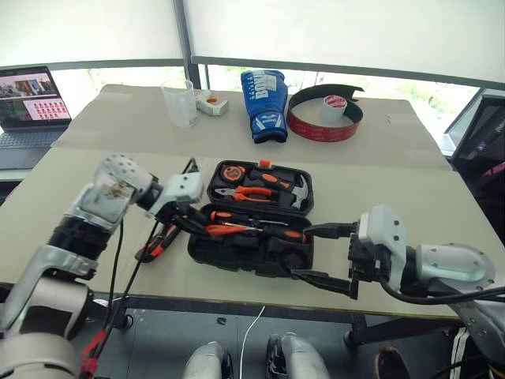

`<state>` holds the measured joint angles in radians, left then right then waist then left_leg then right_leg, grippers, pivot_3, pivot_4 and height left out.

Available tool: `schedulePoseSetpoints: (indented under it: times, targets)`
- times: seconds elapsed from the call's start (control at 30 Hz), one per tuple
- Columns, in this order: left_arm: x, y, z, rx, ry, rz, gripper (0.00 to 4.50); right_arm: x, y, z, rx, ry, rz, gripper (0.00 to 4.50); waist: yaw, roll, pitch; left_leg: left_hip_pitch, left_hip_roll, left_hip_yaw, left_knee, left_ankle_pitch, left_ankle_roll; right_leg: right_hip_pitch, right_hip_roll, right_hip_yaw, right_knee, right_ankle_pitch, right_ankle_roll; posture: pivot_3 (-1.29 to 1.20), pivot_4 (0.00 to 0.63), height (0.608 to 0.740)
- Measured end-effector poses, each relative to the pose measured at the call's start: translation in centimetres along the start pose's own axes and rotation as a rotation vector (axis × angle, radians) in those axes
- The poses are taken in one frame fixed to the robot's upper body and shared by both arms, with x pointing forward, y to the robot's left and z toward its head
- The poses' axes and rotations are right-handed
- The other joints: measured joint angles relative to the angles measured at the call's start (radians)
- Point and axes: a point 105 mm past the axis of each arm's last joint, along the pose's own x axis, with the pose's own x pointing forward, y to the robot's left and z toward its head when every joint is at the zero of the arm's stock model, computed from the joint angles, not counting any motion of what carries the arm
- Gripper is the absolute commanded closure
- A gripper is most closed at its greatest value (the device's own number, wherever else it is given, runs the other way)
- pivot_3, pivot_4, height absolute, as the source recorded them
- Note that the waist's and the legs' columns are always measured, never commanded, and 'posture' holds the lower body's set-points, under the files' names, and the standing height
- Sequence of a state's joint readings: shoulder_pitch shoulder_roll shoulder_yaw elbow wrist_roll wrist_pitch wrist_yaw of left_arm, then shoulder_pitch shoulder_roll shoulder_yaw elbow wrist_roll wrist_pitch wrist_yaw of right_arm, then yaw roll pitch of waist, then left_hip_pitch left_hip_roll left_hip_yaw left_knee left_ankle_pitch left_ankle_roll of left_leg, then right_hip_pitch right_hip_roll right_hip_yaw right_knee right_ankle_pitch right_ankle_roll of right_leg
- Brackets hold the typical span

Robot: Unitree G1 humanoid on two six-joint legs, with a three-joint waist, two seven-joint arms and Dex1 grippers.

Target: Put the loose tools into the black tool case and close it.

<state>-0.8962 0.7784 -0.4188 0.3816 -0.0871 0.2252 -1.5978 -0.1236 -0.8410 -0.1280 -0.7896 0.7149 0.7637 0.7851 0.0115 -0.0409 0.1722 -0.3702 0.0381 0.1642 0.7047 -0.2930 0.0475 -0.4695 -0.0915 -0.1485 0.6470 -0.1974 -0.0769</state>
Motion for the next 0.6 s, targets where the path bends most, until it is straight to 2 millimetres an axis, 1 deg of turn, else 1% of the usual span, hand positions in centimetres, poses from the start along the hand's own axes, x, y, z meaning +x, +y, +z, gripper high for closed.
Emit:
schedulePoseSetpoints:
  times: [0.1,0.23,0.37,0.6]
  targets:
    - [0.8,0.4,-0.5,-0.006,0.028,-0.009,4.08,0.0,0.0,0.0,0.006,-0.003,-0.009,0.00,0.001,0.000,0.000,-0.001,0.000,0.000,0.000,0.000,0.000,0.000,0.001,0.000,0.000,0.000,0.000,0.00,0.150,0.727]
    - [1.4,1.5,0.3,0.027,0.045,0.009,4.08,0.0,-0.2,0.0,0.010,-0.004,-0.034,0.00,0.003,0.000,0.000,-0.002,0.000,0.000,0.002,-0.001,0.003,0.000,0.000,0.000,-0.001,0.000,0.000,0.00,0.150,0.727]
    - [2.0,1.9,0.3,0.055,0.069,0.006,4.08,0.0,-0.4,0.0,0.009,-0.005,-0.054,0.00,-0.001,0.000,0.000,-0.003,0.000,0.000,0.005,-0.003,0.005,0.000,0.000,0.000,-0.001,0.000,0.000,0.00,0.150,0.727]
    - [2.3,2.1,0.3,0.086,0.081,-0.018,4.08,0.0,-0.6,0.1,0.011,-0.007,-0.072,0.00,0.001,0.000,0.000,-0.003,0.000,0.000,0.007,-0.004,0.007,0.001,-0.001,0.000,-0.001,0.000,0.000,0.00,0.150,0.727]
